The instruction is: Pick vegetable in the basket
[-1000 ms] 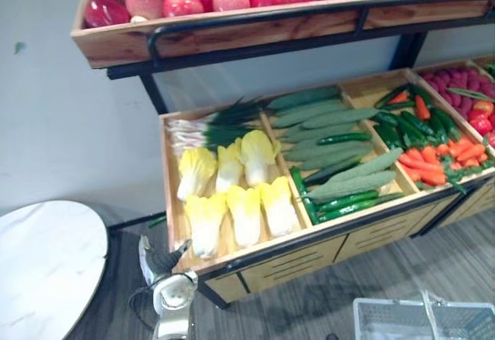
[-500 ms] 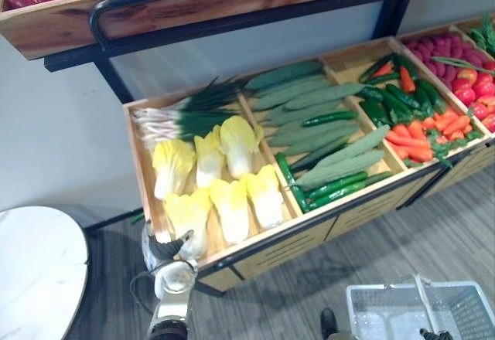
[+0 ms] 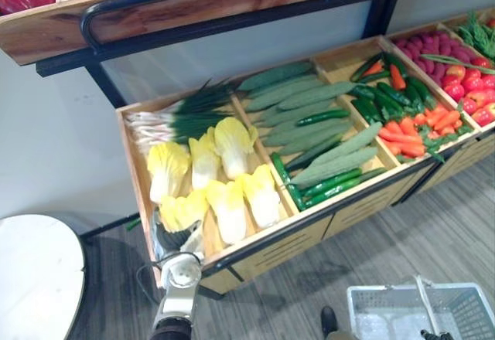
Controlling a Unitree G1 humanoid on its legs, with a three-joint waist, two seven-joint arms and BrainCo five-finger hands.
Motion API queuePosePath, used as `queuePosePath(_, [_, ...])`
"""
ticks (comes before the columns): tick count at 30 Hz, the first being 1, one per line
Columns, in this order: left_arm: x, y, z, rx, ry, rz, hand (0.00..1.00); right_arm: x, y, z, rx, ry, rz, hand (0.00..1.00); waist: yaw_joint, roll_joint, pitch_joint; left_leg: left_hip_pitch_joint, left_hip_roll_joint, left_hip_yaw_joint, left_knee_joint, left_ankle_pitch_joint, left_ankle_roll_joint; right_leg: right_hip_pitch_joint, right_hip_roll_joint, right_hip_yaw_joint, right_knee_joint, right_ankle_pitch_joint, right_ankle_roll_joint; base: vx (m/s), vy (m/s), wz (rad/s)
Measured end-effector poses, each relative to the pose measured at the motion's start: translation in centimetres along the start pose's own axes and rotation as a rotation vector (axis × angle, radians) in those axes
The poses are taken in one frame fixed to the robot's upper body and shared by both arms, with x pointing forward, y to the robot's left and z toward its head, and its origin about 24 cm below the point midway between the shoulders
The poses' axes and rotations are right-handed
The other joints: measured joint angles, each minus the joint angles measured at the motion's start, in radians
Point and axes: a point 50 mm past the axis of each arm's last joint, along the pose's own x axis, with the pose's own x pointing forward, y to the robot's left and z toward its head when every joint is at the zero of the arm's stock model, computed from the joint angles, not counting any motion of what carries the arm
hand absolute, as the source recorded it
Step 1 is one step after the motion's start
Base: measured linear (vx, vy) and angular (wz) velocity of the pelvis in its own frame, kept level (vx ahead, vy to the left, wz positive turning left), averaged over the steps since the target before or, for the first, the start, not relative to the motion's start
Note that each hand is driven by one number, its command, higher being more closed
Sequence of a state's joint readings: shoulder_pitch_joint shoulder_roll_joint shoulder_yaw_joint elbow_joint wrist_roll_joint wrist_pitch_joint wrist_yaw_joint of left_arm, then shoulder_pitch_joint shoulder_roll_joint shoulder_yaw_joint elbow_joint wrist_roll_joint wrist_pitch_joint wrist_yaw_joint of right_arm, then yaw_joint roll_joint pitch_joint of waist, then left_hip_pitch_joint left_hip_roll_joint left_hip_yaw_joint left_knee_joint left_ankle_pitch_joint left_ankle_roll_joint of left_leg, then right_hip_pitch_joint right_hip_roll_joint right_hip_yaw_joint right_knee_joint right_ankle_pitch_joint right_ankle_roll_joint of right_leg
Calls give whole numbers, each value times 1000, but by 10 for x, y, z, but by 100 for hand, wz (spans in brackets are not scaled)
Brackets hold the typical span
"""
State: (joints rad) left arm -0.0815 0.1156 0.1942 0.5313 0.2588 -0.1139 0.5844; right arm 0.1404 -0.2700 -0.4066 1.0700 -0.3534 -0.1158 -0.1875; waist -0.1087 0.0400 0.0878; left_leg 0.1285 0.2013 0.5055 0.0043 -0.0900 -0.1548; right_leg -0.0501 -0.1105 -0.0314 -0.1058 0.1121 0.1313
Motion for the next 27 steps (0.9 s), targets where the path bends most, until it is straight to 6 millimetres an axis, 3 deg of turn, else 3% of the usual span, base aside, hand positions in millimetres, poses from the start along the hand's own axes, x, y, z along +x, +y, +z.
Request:
queuePosePath(9, [-2,1,-5,11,16,-2,0,0,0,0,-1,0,-3,100,-3,0,0,0,0,0,0,-2,0,0,0,0,0,1,1,-12,-11,0])
queuePosePath(19, [-7,-2,-24,60,92,-23,0,1,1,5,2,-15,-10,100,-21,0,11,-9,-2,26,0,-11,-3,-33,4,34,0,1,2,-35,-33,-10])
queuePosePath(27, [-2,-8,-14,49,67,-4,0,4,3,17,-2,-47,-13,100,-21,9,39,-39,-3,35,3,-12,-3,-72,7,51,1,12,1,-8,-38,-7])
